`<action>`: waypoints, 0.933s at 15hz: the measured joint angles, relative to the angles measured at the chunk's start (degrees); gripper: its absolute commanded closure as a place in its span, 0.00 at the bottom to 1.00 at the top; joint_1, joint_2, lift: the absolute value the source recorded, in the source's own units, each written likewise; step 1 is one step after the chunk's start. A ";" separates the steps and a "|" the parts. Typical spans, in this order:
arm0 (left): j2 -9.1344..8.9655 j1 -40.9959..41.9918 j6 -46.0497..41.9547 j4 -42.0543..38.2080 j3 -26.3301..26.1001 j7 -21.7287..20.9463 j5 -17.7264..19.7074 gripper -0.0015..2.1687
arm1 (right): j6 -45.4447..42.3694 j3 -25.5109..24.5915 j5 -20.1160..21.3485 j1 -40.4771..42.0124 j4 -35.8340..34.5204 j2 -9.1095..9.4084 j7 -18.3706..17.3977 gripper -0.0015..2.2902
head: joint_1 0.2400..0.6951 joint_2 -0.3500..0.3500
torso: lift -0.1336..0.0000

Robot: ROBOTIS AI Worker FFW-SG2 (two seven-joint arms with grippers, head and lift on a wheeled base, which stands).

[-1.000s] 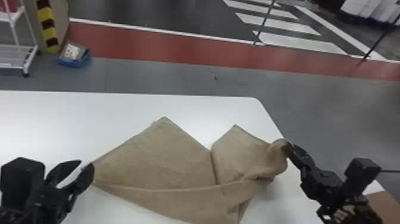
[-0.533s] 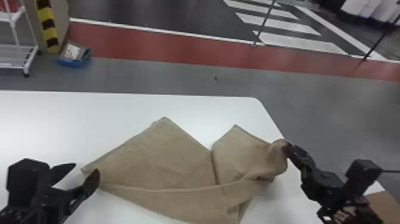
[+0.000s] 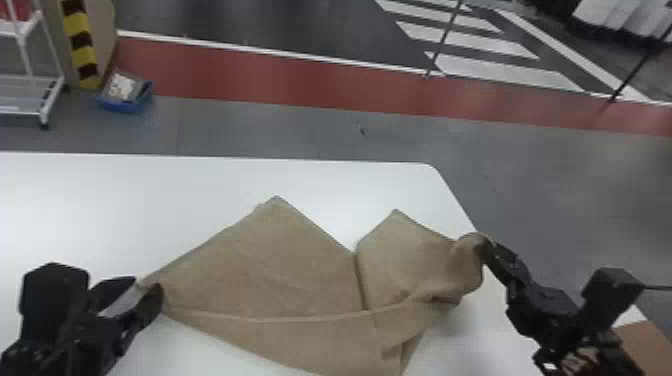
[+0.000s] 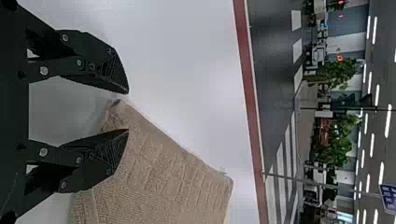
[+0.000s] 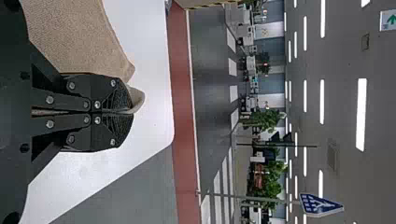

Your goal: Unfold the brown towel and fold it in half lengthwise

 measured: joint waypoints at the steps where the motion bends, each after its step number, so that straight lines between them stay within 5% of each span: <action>1: -0.01 -0.01 0.12 0.01 0.00 -0.07 0.00 0.45 | -0.08 -0.03 -0.01 0.00 0.01 0.00 0.00 0.73 | 1.00 0.00 | 0.07; 2: -0.01 -0.01 0.16 0.00 0.00 -0.03 0.00 0.47 | -0.15 -0.05 -0.02 -0.01 0.02 0.00 0.00 0.73 | 1.00 0.00 | 0.07; 3: -0.02 0.07 0.18 -0.05 -0.01 0.15 0.01 0.63 | -0.20 -0.06 -0.02 -0.05 0.06 0.00 0.00 0.73 | 1.00 0.00 | 0.07; 4: -0.02 0.31 0.13 -0.33 -0.01 0.22 0.01 0.66 | -0.25 -0.06 -0.02 -0.08 0.10 0.00 0.00 0.73 | 1.00 0.00 | 0.07; 9: 0.23 2.77 -0.43 -5.04 1.17 0.38 1.00 0.70 | -0.69 0.07 -0.21 0.44 -0.62 -0.19 0.71 0.73 | 1.00 0.00 | 0.07; 14: 1.39 6.87 2.52 -20.06 7.44 7.56 5.92 0.70 | 4.84 -2.95 -1.38 3.23 -6.74 -2.91 0.67 0.73 | 1.00 0.00 | 0.07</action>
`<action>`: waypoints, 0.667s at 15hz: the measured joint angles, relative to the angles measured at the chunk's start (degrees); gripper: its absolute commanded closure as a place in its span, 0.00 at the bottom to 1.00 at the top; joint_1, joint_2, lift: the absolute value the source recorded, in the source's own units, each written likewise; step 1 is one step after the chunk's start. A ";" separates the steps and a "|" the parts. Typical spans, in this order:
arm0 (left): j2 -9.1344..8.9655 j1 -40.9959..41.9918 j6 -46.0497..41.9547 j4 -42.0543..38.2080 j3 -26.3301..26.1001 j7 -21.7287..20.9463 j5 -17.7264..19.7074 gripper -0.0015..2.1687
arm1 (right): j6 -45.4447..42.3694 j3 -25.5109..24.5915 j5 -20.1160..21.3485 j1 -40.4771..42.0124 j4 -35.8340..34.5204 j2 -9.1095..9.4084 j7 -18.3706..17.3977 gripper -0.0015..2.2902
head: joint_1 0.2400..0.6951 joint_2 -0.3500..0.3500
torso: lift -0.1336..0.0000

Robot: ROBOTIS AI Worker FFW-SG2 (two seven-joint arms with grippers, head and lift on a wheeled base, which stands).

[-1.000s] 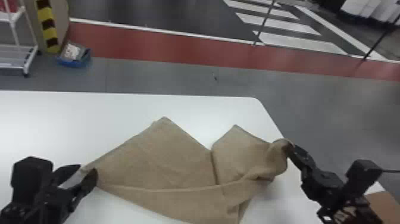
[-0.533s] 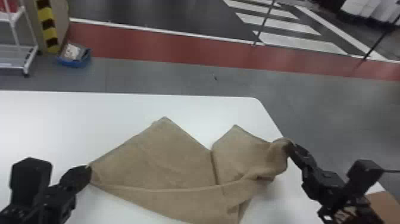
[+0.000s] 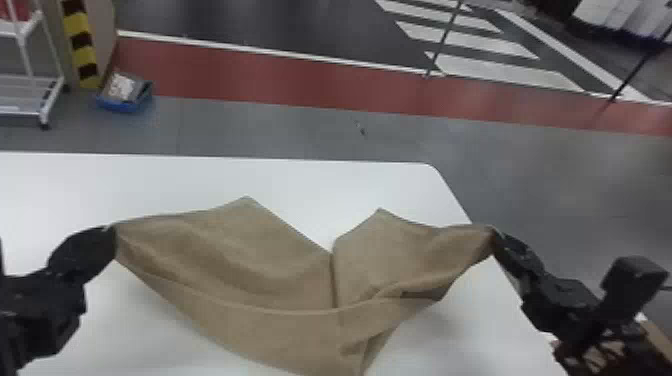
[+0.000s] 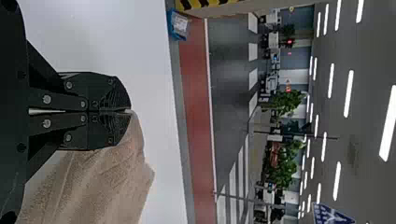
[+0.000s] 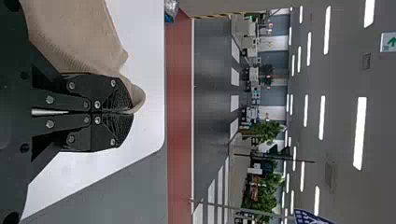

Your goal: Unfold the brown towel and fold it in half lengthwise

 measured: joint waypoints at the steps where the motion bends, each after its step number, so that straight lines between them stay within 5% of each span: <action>1: 0.18 0.14 1.92 -2.40 2.01 1.32 1.37 0.70 | 3.17 -2.16 -1.31 -0.41 -0.53 -0.52 -0.05 0.73 | 1.00 0.00 | 0.07; 5: 0.55 -0.25 4.03 -4.76 7.75 5.06 4.67 0.70 | 16.18 -5.56 -2.23 -6.06 0.40 -1.40 -0.24 0.73 | 1.00 0.00 | 0.07; 10: 0.68 -2.83 3.99 -3.21 9.24 5.73 6.77 0.70 | 22.59 1.81 2.02 -11.93 1.56 0.01 -1.22 0.73 | 1.00 0.12 | 0.07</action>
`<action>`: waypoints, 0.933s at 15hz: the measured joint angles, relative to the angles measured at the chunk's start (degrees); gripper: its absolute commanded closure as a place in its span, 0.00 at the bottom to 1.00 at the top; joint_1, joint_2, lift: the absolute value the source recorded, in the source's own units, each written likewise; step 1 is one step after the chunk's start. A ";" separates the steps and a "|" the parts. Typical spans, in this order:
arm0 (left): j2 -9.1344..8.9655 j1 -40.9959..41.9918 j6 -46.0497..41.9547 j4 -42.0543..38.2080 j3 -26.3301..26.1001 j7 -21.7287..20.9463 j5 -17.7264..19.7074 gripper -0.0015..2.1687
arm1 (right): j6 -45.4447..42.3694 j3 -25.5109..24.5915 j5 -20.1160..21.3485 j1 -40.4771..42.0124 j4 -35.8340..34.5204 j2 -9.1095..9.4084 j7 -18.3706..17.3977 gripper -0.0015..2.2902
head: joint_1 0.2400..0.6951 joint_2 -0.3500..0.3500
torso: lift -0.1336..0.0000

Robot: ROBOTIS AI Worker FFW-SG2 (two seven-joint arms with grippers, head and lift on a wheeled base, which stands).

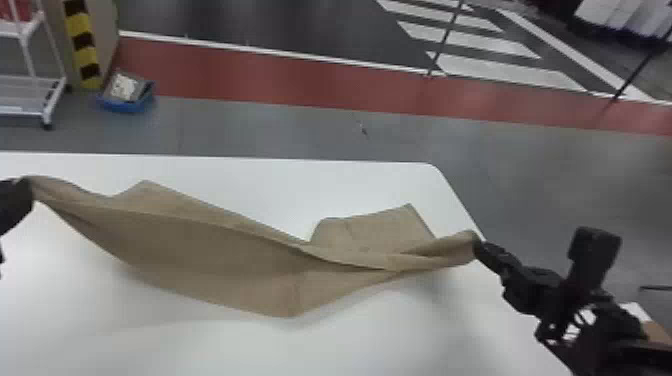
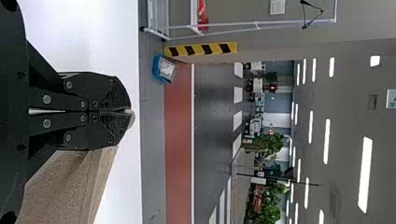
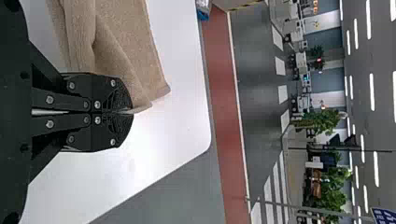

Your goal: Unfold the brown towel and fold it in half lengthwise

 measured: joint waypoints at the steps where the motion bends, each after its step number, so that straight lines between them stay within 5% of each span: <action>1: -0.04 -2.63 -0.20 2.05 -0.03 0.00 0.43 0.70 | 1.30 2.19 1.25 -3.41 0.49 0.38 -0.41 0.73 | 1.00 0.16 | 0.07; 5: -0.38 -15.21 -4.13 15.15 0.69 -0.21 3.79 0.70 | 4.38 6.76 3.10 -18.68 9.40 -0.19 -1.20 0.73 | 0.96 0.28 | 0.07; 11: -0.77 -39.86 -15.72 40.30 -1.92 0.55 10.37 0.70 | -13.55 13.09 8.04 -40.15 29.53 -1.14 -0.98 0.73 | 0.45 0.37 | 0.07; 14: -0.28 -40.89 -15.79 38.93 -2.16 1.06 11.70 0.70 | -16.53 14.23 4.51 -42.47 32.29 -5.36 1.28 0.73 | 0.35 0.36 | 0.07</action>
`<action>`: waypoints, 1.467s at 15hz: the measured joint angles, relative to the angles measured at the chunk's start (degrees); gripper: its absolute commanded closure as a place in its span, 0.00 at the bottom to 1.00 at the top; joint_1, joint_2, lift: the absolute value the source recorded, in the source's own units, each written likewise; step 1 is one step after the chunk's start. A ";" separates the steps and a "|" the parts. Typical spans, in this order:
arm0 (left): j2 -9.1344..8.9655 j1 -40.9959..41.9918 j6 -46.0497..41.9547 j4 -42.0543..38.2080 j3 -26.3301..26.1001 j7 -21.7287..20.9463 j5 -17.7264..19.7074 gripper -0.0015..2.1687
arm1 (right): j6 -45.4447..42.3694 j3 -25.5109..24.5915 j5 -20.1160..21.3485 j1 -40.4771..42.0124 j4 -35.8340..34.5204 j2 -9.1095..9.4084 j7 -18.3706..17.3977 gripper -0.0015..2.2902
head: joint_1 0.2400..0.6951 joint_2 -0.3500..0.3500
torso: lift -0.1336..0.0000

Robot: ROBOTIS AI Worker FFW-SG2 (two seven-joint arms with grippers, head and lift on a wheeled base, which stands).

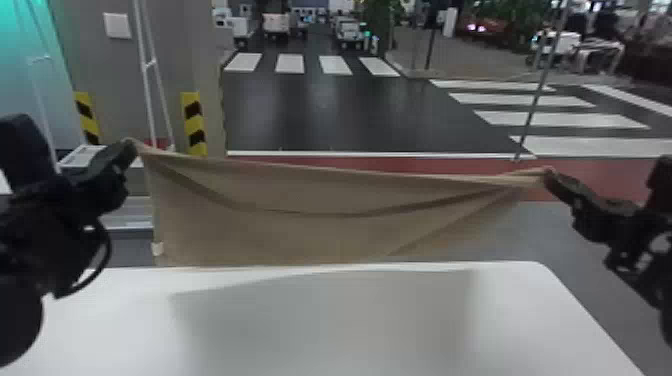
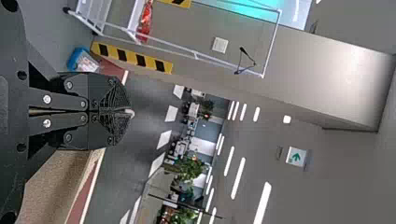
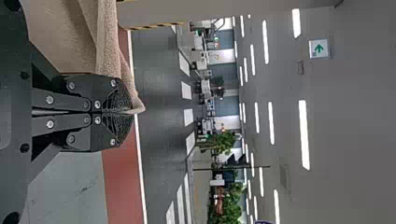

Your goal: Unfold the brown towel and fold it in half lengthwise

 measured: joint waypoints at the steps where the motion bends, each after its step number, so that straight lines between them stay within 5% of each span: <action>1: 0.29 3.05 1.04 -3.41 0.56 0.68 -0.05 0.70 | 0.81 0.10 -1.99 3.07 -1.95 -2.30 0.17 0.73 | 0.36 0.36 | 0.07; 4: 0.58 16.06 8.01 -16.71 2.89 4.06 -3.99 0.70 | 1.82 -1.28 -6.73 17.31 -10.51 -7.01 -0.60 0.73 | 0.60 0.32 | 0.07; 5: 0.43 19.88 9.74 -20.39 3.10 4.72 -6.05 0.70 | 1.70 -2.15 -7.64 21.42 -12.82 -7.18 -0.84 0.73 | 0.73 0.31 | 0.07; 9: -0.88 32.65 13.73 -29.44 2.44 5.02 -10.83 0.70 | 1.38 -4.78 -8.58 34.31 -18.28 -5.43 -0.84 0.73 | 1.00 0.26 | 0.07; 20: -0.27 52.13 20.60 -41.08 1.40 9.98 -15.07 0.70 | 0.61 -8.26 -4.10 49.65 -23.59 2.78 1.75 0.71 | 1.00 0.19 | 0.07; 21: -0.20 52.97 20.74 -41.06 1.53 9.78 -15.38 0.70 | 0.53 -8.42 -3.56 49.84 -23.50 2.99 1.93 0.57 | 1.00 0.19 | 0.07; 22: -0.16 53.77 20.76 -40.87 1.62 9.59 -15.85 0.70 | 0.50 -8.53 -2.76 49.81 -23.25 3.06 2.19 0.52 | 1.00 0.19 | 0.07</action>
